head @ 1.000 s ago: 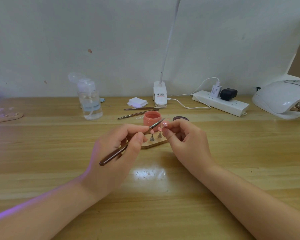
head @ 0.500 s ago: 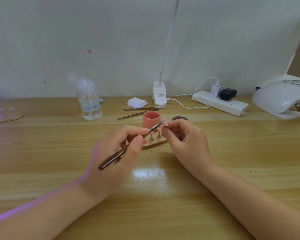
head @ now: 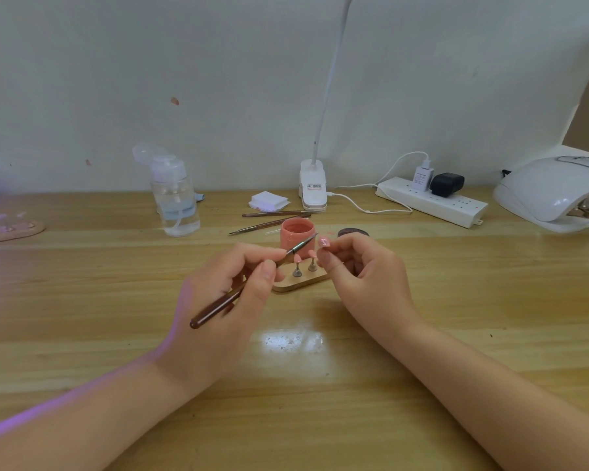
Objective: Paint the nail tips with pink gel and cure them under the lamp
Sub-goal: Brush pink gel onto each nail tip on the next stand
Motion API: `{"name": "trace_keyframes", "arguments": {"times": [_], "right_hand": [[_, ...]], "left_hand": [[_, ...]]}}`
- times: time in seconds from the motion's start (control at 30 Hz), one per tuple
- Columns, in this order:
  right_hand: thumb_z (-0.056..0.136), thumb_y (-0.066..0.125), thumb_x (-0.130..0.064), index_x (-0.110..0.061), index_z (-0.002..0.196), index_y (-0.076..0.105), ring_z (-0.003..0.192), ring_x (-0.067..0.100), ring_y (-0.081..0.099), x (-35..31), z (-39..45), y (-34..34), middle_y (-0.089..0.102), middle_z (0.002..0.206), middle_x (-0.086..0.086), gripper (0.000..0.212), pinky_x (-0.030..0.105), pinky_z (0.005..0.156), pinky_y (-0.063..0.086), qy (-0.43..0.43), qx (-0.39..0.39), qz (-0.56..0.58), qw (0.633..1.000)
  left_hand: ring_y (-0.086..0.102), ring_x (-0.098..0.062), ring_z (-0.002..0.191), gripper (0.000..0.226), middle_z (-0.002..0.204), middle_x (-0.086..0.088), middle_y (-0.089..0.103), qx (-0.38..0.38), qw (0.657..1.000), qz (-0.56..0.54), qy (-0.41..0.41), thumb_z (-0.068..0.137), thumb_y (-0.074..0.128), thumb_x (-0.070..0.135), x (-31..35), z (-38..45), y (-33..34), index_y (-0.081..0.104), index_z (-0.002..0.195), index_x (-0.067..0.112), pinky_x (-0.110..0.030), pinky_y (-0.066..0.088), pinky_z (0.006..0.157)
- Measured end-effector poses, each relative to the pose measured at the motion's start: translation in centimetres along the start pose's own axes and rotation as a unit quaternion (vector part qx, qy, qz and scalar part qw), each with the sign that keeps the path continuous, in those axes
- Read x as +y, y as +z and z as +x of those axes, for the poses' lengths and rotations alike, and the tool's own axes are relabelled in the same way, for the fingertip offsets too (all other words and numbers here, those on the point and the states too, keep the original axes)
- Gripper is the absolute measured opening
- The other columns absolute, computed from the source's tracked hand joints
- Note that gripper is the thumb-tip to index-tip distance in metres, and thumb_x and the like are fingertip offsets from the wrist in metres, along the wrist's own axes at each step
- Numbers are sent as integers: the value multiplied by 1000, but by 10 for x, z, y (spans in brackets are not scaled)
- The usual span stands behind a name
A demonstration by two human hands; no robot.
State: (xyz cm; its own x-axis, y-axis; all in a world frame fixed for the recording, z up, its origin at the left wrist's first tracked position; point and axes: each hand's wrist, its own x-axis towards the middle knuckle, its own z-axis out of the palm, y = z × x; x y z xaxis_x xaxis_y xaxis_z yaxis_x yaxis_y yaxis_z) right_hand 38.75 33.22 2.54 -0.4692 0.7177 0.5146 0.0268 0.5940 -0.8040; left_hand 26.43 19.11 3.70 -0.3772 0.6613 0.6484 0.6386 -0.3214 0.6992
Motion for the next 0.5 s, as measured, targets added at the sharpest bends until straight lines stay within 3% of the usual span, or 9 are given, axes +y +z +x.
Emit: {"name": "trace_keyframes", "arguments": {"times": [0.17, 0.33, 0.5], "right_hand": [[89, 68, -16, -16, 90, 70, 55, 7, 49, 2, 0, 0, 69, 76, -5, 2, 32, 57, 46, -11, -1, -11, 1000], [87, 70, -13, -17, 90, 69, 54, 4, 49, 3, 0, -1, 67, 75, -8, 5, 23, 55, 44, -16, 5, -21, 1000], [88, 69, -13, -17, 90, 69, 58, 15, 54, 3, 0, 0, 69, 77, -5, 5, 35, 59, 49, -15, 10, -19, 1000]], "left_hand": [[67, -1, 88, 20, 90, 16, 73, -6, 999, -23, -24, 90, 54, 37, -1, 1, 3, 67, 103, 28, -10, 47, 74], [66, -3, 89, 22, 93, 17, 71, -9, 1000, -1, -8, 89, 48, 40, 0, -1, 1, 64, 103, 35, -10, 46, 74], [62, -4, 83, 21, 92, 14, 69, -25, 999, 35, 16, 90, 48, 38, 0, 0, 2, 64, 104, 38, -12, 44, 72]]}}
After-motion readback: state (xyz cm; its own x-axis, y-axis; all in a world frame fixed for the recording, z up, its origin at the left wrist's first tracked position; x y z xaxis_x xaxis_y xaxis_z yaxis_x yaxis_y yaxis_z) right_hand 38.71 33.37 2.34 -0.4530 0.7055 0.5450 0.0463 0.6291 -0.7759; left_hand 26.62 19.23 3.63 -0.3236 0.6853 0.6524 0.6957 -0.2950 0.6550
